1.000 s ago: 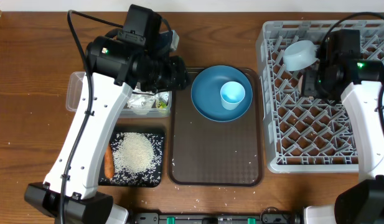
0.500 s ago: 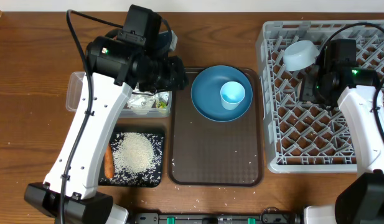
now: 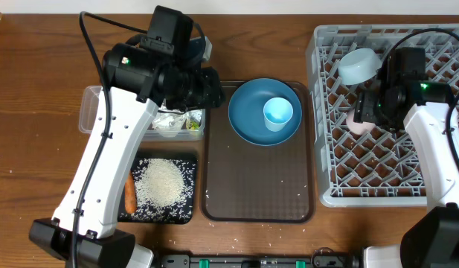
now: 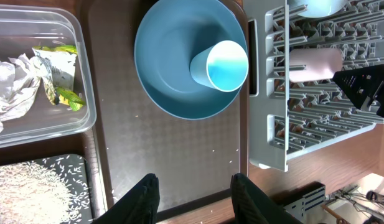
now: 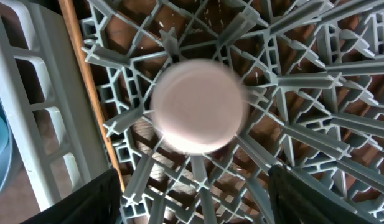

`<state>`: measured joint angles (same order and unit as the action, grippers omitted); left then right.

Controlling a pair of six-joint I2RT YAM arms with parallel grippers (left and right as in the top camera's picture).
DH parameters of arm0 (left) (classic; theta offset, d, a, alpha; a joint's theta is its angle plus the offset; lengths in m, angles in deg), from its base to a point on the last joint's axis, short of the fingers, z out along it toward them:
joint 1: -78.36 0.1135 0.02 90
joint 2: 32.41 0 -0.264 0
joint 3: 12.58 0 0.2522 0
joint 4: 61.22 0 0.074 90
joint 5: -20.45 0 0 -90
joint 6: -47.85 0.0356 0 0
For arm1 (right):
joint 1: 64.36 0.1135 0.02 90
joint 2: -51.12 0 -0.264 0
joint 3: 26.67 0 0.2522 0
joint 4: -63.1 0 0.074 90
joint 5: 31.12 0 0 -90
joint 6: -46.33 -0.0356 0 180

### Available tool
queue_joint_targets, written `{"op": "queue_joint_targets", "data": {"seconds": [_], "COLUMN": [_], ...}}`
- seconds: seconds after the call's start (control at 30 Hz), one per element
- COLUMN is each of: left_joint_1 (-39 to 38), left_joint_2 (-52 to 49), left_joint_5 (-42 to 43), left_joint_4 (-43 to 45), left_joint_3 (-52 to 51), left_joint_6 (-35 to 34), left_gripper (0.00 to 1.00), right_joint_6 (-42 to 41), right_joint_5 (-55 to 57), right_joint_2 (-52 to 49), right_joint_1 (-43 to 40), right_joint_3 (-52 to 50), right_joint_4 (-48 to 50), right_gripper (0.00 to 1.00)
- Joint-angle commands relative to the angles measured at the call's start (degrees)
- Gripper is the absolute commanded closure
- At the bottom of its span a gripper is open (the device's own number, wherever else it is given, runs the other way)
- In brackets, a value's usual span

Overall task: Sort waste into correct bins and load items into the dishwasher rack
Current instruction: 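Place pink cup upside down in the dish rack with right gripper, then reach left gripper to the light-blue cup on the plate and grasp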

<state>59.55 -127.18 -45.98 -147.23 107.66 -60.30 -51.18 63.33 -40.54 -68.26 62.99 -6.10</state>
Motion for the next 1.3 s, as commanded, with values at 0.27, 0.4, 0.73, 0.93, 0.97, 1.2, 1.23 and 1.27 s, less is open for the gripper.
{"op": "queue_joint_targets", "data": {"seconds": [0.27, 0.4, 0.73, 0.93, 0.97, 1.2, 1.23, 1.27], "left_joint_1": [-4.42, -8.61, -14.16, -14.29, -14.40, -14.38, -14.38, -14.25], "left_joint_2": [-1.33, -4.28, -16.92, -24.46, -25.42, -30.01, -30.01, -29.94], "left_joint_5": [-0.76, -5.03, -11.41, -13.75, -13.75, -13.49, -13.51, -13.55], "left_joint_4": [2.60, 5.33, 12.20, 13.22, 13.35, 14.86, 14.95, 14.95], "left_joint_3": [-0.50, -0.50, -0.50, -0.50, -0.50, -0.50, -0.50, -0.48], "left_joint_6": [0.09, -2.97, -6.03, -6.40, -6.40, -8.11, -8.11, -8.11], "left_gripper": [0.60, 0.59, 0.59, 0.59, 0.59, 0.59, 0.59, 0.59], "right_joint_6": [-0.57, -0.33, 1.88, 1.86, 1.86, 1.86, 1.84, 1.84], "right_joint_5": [-5.84, -6.67, -6.38, -6.38, -6.38, -6.38, -6.38, -6.38], "right_joint_2": [0.17, 0.17, 0.66, 0.63, 0.63, 0.63, 0.63, 0.63], "right_joint_1": [-0.22, -0.22, -0.22, -0.22, -0.22, -0.22, -0.22, -0.22], "right_joint_3": [0.94, 6.14, 14.84, 14.34, 14.29, 14.29, 14.29, 14.29], "right_joint_4": [0.74, -4.07, -16.87, -17.40, -17.35, -17.05, -17.07, -17.09], "right_gripper": [0.23, 0.23, 0.23, 0.22, 0.22, 0.22, 0.22, 0.22]}}
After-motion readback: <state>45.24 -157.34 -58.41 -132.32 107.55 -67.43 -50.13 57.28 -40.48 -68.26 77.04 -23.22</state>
